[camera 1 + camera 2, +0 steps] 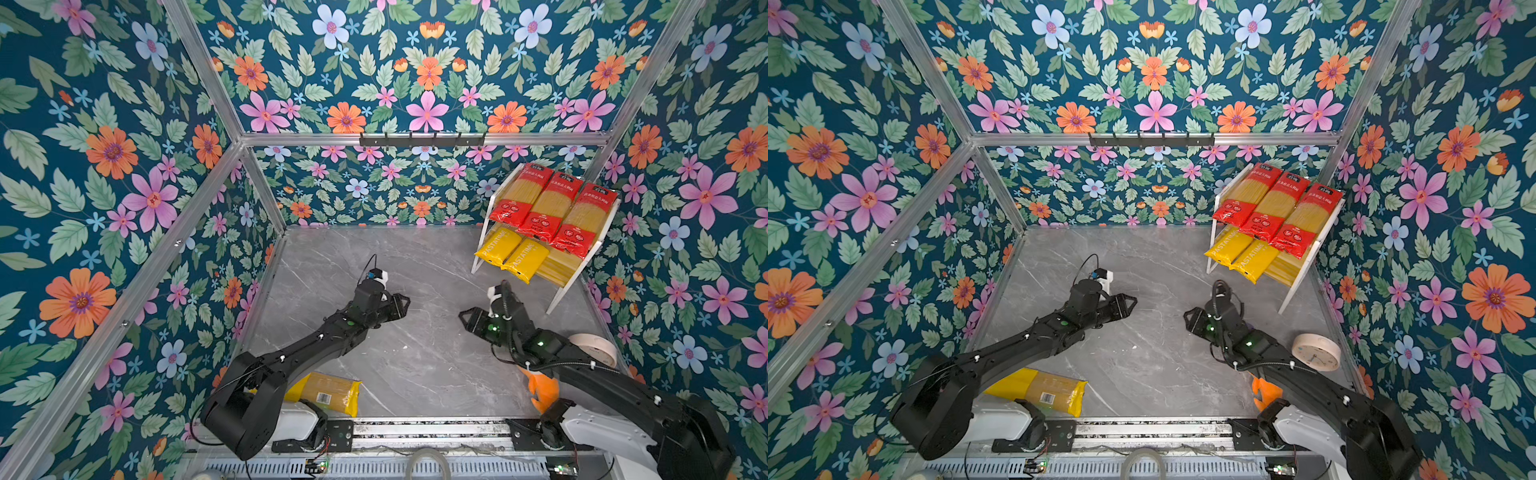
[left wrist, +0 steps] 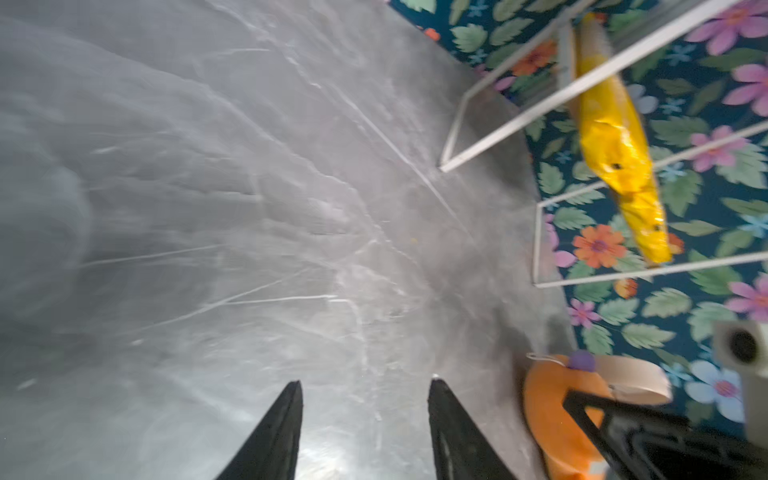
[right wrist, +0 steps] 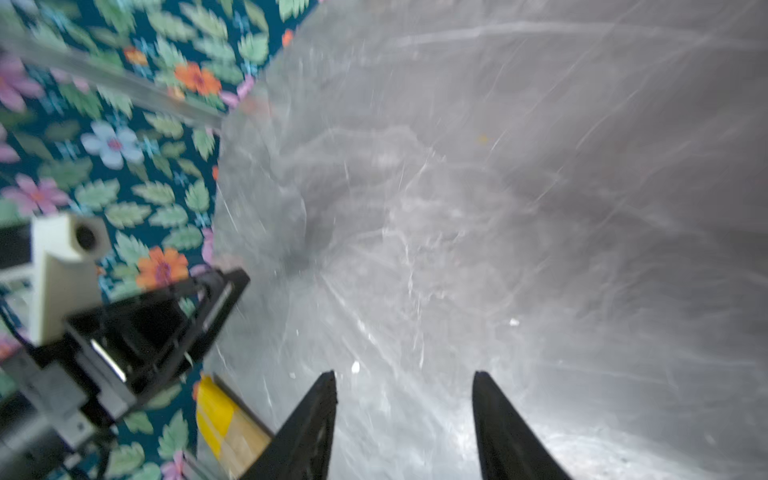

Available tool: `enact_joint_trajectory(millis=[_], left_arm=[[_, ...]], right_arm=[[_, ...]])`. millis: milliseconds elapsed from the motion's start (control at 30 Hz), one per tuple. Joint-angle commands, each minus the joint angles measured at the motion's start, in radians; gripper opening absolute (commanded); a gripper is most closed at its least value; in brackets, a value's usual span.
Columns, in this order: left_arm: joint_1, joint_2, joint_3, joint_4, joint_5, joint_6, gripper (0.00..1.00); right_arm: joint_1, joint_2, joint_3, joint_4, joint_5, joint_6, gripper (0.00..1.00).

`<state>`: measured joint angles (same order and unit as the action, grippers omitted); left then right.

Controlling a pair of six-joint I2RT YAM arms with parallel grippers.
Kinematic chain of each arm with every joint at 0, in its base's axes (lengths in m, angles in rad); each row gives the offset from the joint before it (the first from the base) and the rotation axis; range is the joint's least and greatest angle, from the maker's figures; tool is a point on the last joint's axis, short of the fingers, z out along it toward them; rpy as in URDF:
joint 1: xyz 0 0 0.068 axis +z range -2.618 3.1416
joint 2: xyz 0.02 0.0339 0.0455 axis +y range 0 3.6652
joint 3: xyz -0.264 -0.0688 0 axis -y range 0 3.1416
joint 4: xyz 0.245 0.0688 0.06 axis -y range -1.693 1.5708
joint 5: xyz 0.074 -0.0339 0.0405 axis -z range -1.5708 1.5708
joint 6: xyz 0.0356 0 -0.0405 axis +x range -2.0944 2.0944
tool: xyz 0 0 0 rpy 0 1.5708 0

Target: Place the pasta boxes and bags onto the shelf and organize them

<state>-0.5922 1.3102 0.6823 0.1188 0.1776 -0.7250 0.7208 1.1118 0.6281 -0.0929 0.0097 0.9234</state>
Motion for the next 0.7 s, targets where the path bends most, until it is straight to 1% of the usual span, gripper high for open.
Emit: enact_joint_trajectory(millis=[0,100,267,333,400,500,567,667], left_arm=[[0.045,-0.07,-0.013,-0.145,-0.117,0.07,0.52],[0.109,-0.158,-0.023,-0.218,-0.161,0.102,0.53],[0.249,-0.293,-0.05,-0.295,-0.176,0.133,0.55],[0.313,-0.333,-0.065,-0.303,-0.158,0.136,0.56],[0.368,-0.352,-0.072,-0.307,-0.126,0.135,0.56],[0.44,-0.365,-0.066,-0.308,-0.081,0.138,0.56],[0.487,-0.365,-0.054,-0.307,-0.049,0.148,0.56],[0.571,-0.358,-0.021,-0.319,0.008,0.156,0.56]], right_arm=[[0.115,0.116,0.054,0.068,0.014,-0.055,0.49],[0.223,0.259,0.139,0.102,-0.018,-0.115,0.47],[0.365,0.461,0.304,0.091,-0.111,-0.242,0.49],[0.422,0.526,0.373,0.069,-0.128,-0.307,0.52],[0.468,0.605,0.445,0.031,-0.151,-0.368,0.57],[0.532,0.706,0.57,-0.067,-0.145,-0.465,0.65],[0.569,0.769,0.65,-0.134,-0.121,-0.518,0.68],[0.608,0.852,0.758,-0.217,-0.092,-0.579,0.69]])
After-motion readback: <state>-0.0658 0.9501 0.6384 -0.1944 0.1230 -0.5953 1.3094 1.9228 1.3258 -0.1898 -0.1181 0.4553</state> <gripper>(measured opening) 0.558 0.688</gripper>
